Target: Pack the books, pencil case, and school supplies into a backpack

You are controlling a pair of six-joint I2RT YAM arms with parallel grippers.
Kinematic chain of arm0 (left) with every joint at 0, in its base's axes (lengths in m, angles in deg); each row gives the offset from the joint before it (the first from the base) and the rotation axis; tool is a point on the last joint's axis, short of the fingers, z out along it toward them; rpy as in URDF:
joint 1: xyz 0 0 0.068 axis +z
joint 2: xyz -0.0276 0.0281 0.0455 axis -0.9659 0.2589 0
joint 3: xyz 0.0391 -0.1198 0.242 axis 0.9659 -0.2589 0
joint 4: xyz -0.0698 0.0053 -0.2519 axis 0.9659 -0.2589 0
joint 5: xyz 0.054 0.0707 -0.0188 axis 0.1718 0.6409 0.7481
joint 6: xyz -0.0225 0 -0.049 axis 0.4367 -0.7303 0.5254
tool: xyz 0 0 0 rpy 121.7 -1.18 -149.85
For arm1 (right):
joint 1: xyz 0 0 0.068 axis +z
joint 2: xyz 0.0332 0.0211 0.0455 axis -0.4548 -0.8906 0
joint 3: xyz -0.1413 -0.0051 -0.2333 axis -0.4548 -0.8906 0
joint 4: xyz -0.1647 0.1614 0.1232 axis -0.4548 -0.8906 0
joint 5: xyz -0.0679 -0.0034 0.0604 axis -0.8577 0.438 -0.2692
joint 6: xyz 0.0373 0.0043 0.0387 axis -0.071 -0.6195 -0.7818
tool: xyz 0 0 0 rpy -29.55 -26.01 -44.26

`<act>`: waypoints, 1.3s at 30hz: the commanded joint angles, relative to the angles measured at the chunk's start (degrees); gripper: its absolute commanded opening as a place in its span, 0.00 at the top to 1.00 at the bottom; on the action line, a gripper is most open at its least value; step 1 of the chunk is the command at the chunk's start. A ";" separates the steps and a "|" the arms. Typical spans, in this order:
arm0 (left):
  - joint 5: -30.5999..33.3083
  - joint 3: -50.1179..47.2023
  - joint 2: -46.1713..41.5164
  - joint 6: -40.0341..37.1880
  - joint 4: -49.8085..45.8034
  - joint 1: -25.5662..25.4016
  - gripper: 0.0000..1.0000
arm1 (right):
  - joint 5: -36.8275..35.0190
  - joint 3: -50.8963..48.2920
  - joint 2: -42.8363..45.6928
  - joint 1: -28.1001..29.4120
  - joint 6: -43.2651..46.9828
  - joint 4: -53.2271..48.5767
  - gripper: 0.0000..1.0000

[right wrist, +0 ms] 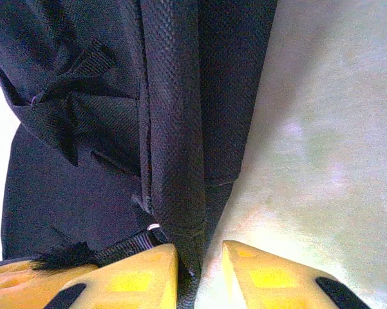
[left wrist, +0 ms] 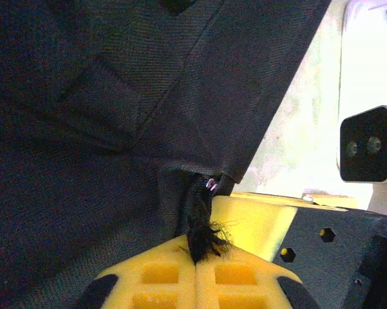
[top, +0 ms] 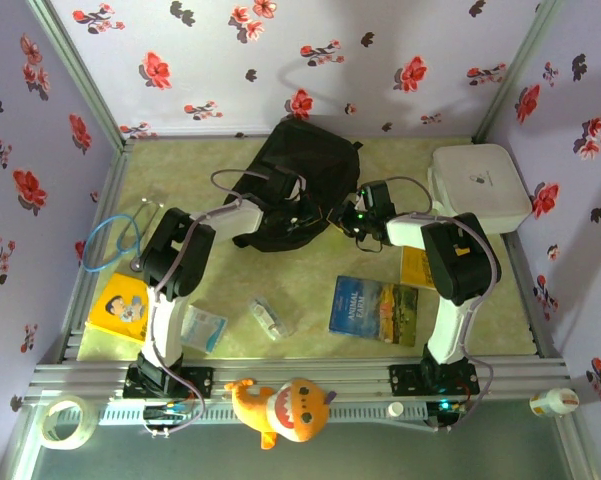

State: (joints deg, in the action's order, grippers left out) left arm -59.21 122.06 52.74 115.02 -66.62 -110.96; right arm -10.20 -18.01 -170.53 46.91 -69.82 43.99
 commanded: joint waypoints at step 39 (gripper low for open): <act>3.54 -3.36 -10.07 -17.43 -15.32 1.41 1.00 | -8.71 2.66 -0.24 -0.35 -0.31 -7.86 0.96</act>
State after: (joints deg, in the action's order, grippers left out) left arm -57.88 118.80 47.63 104.20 -72.52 -110.35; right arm -11.22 -16.31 -170.53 48.29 -71.22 41.61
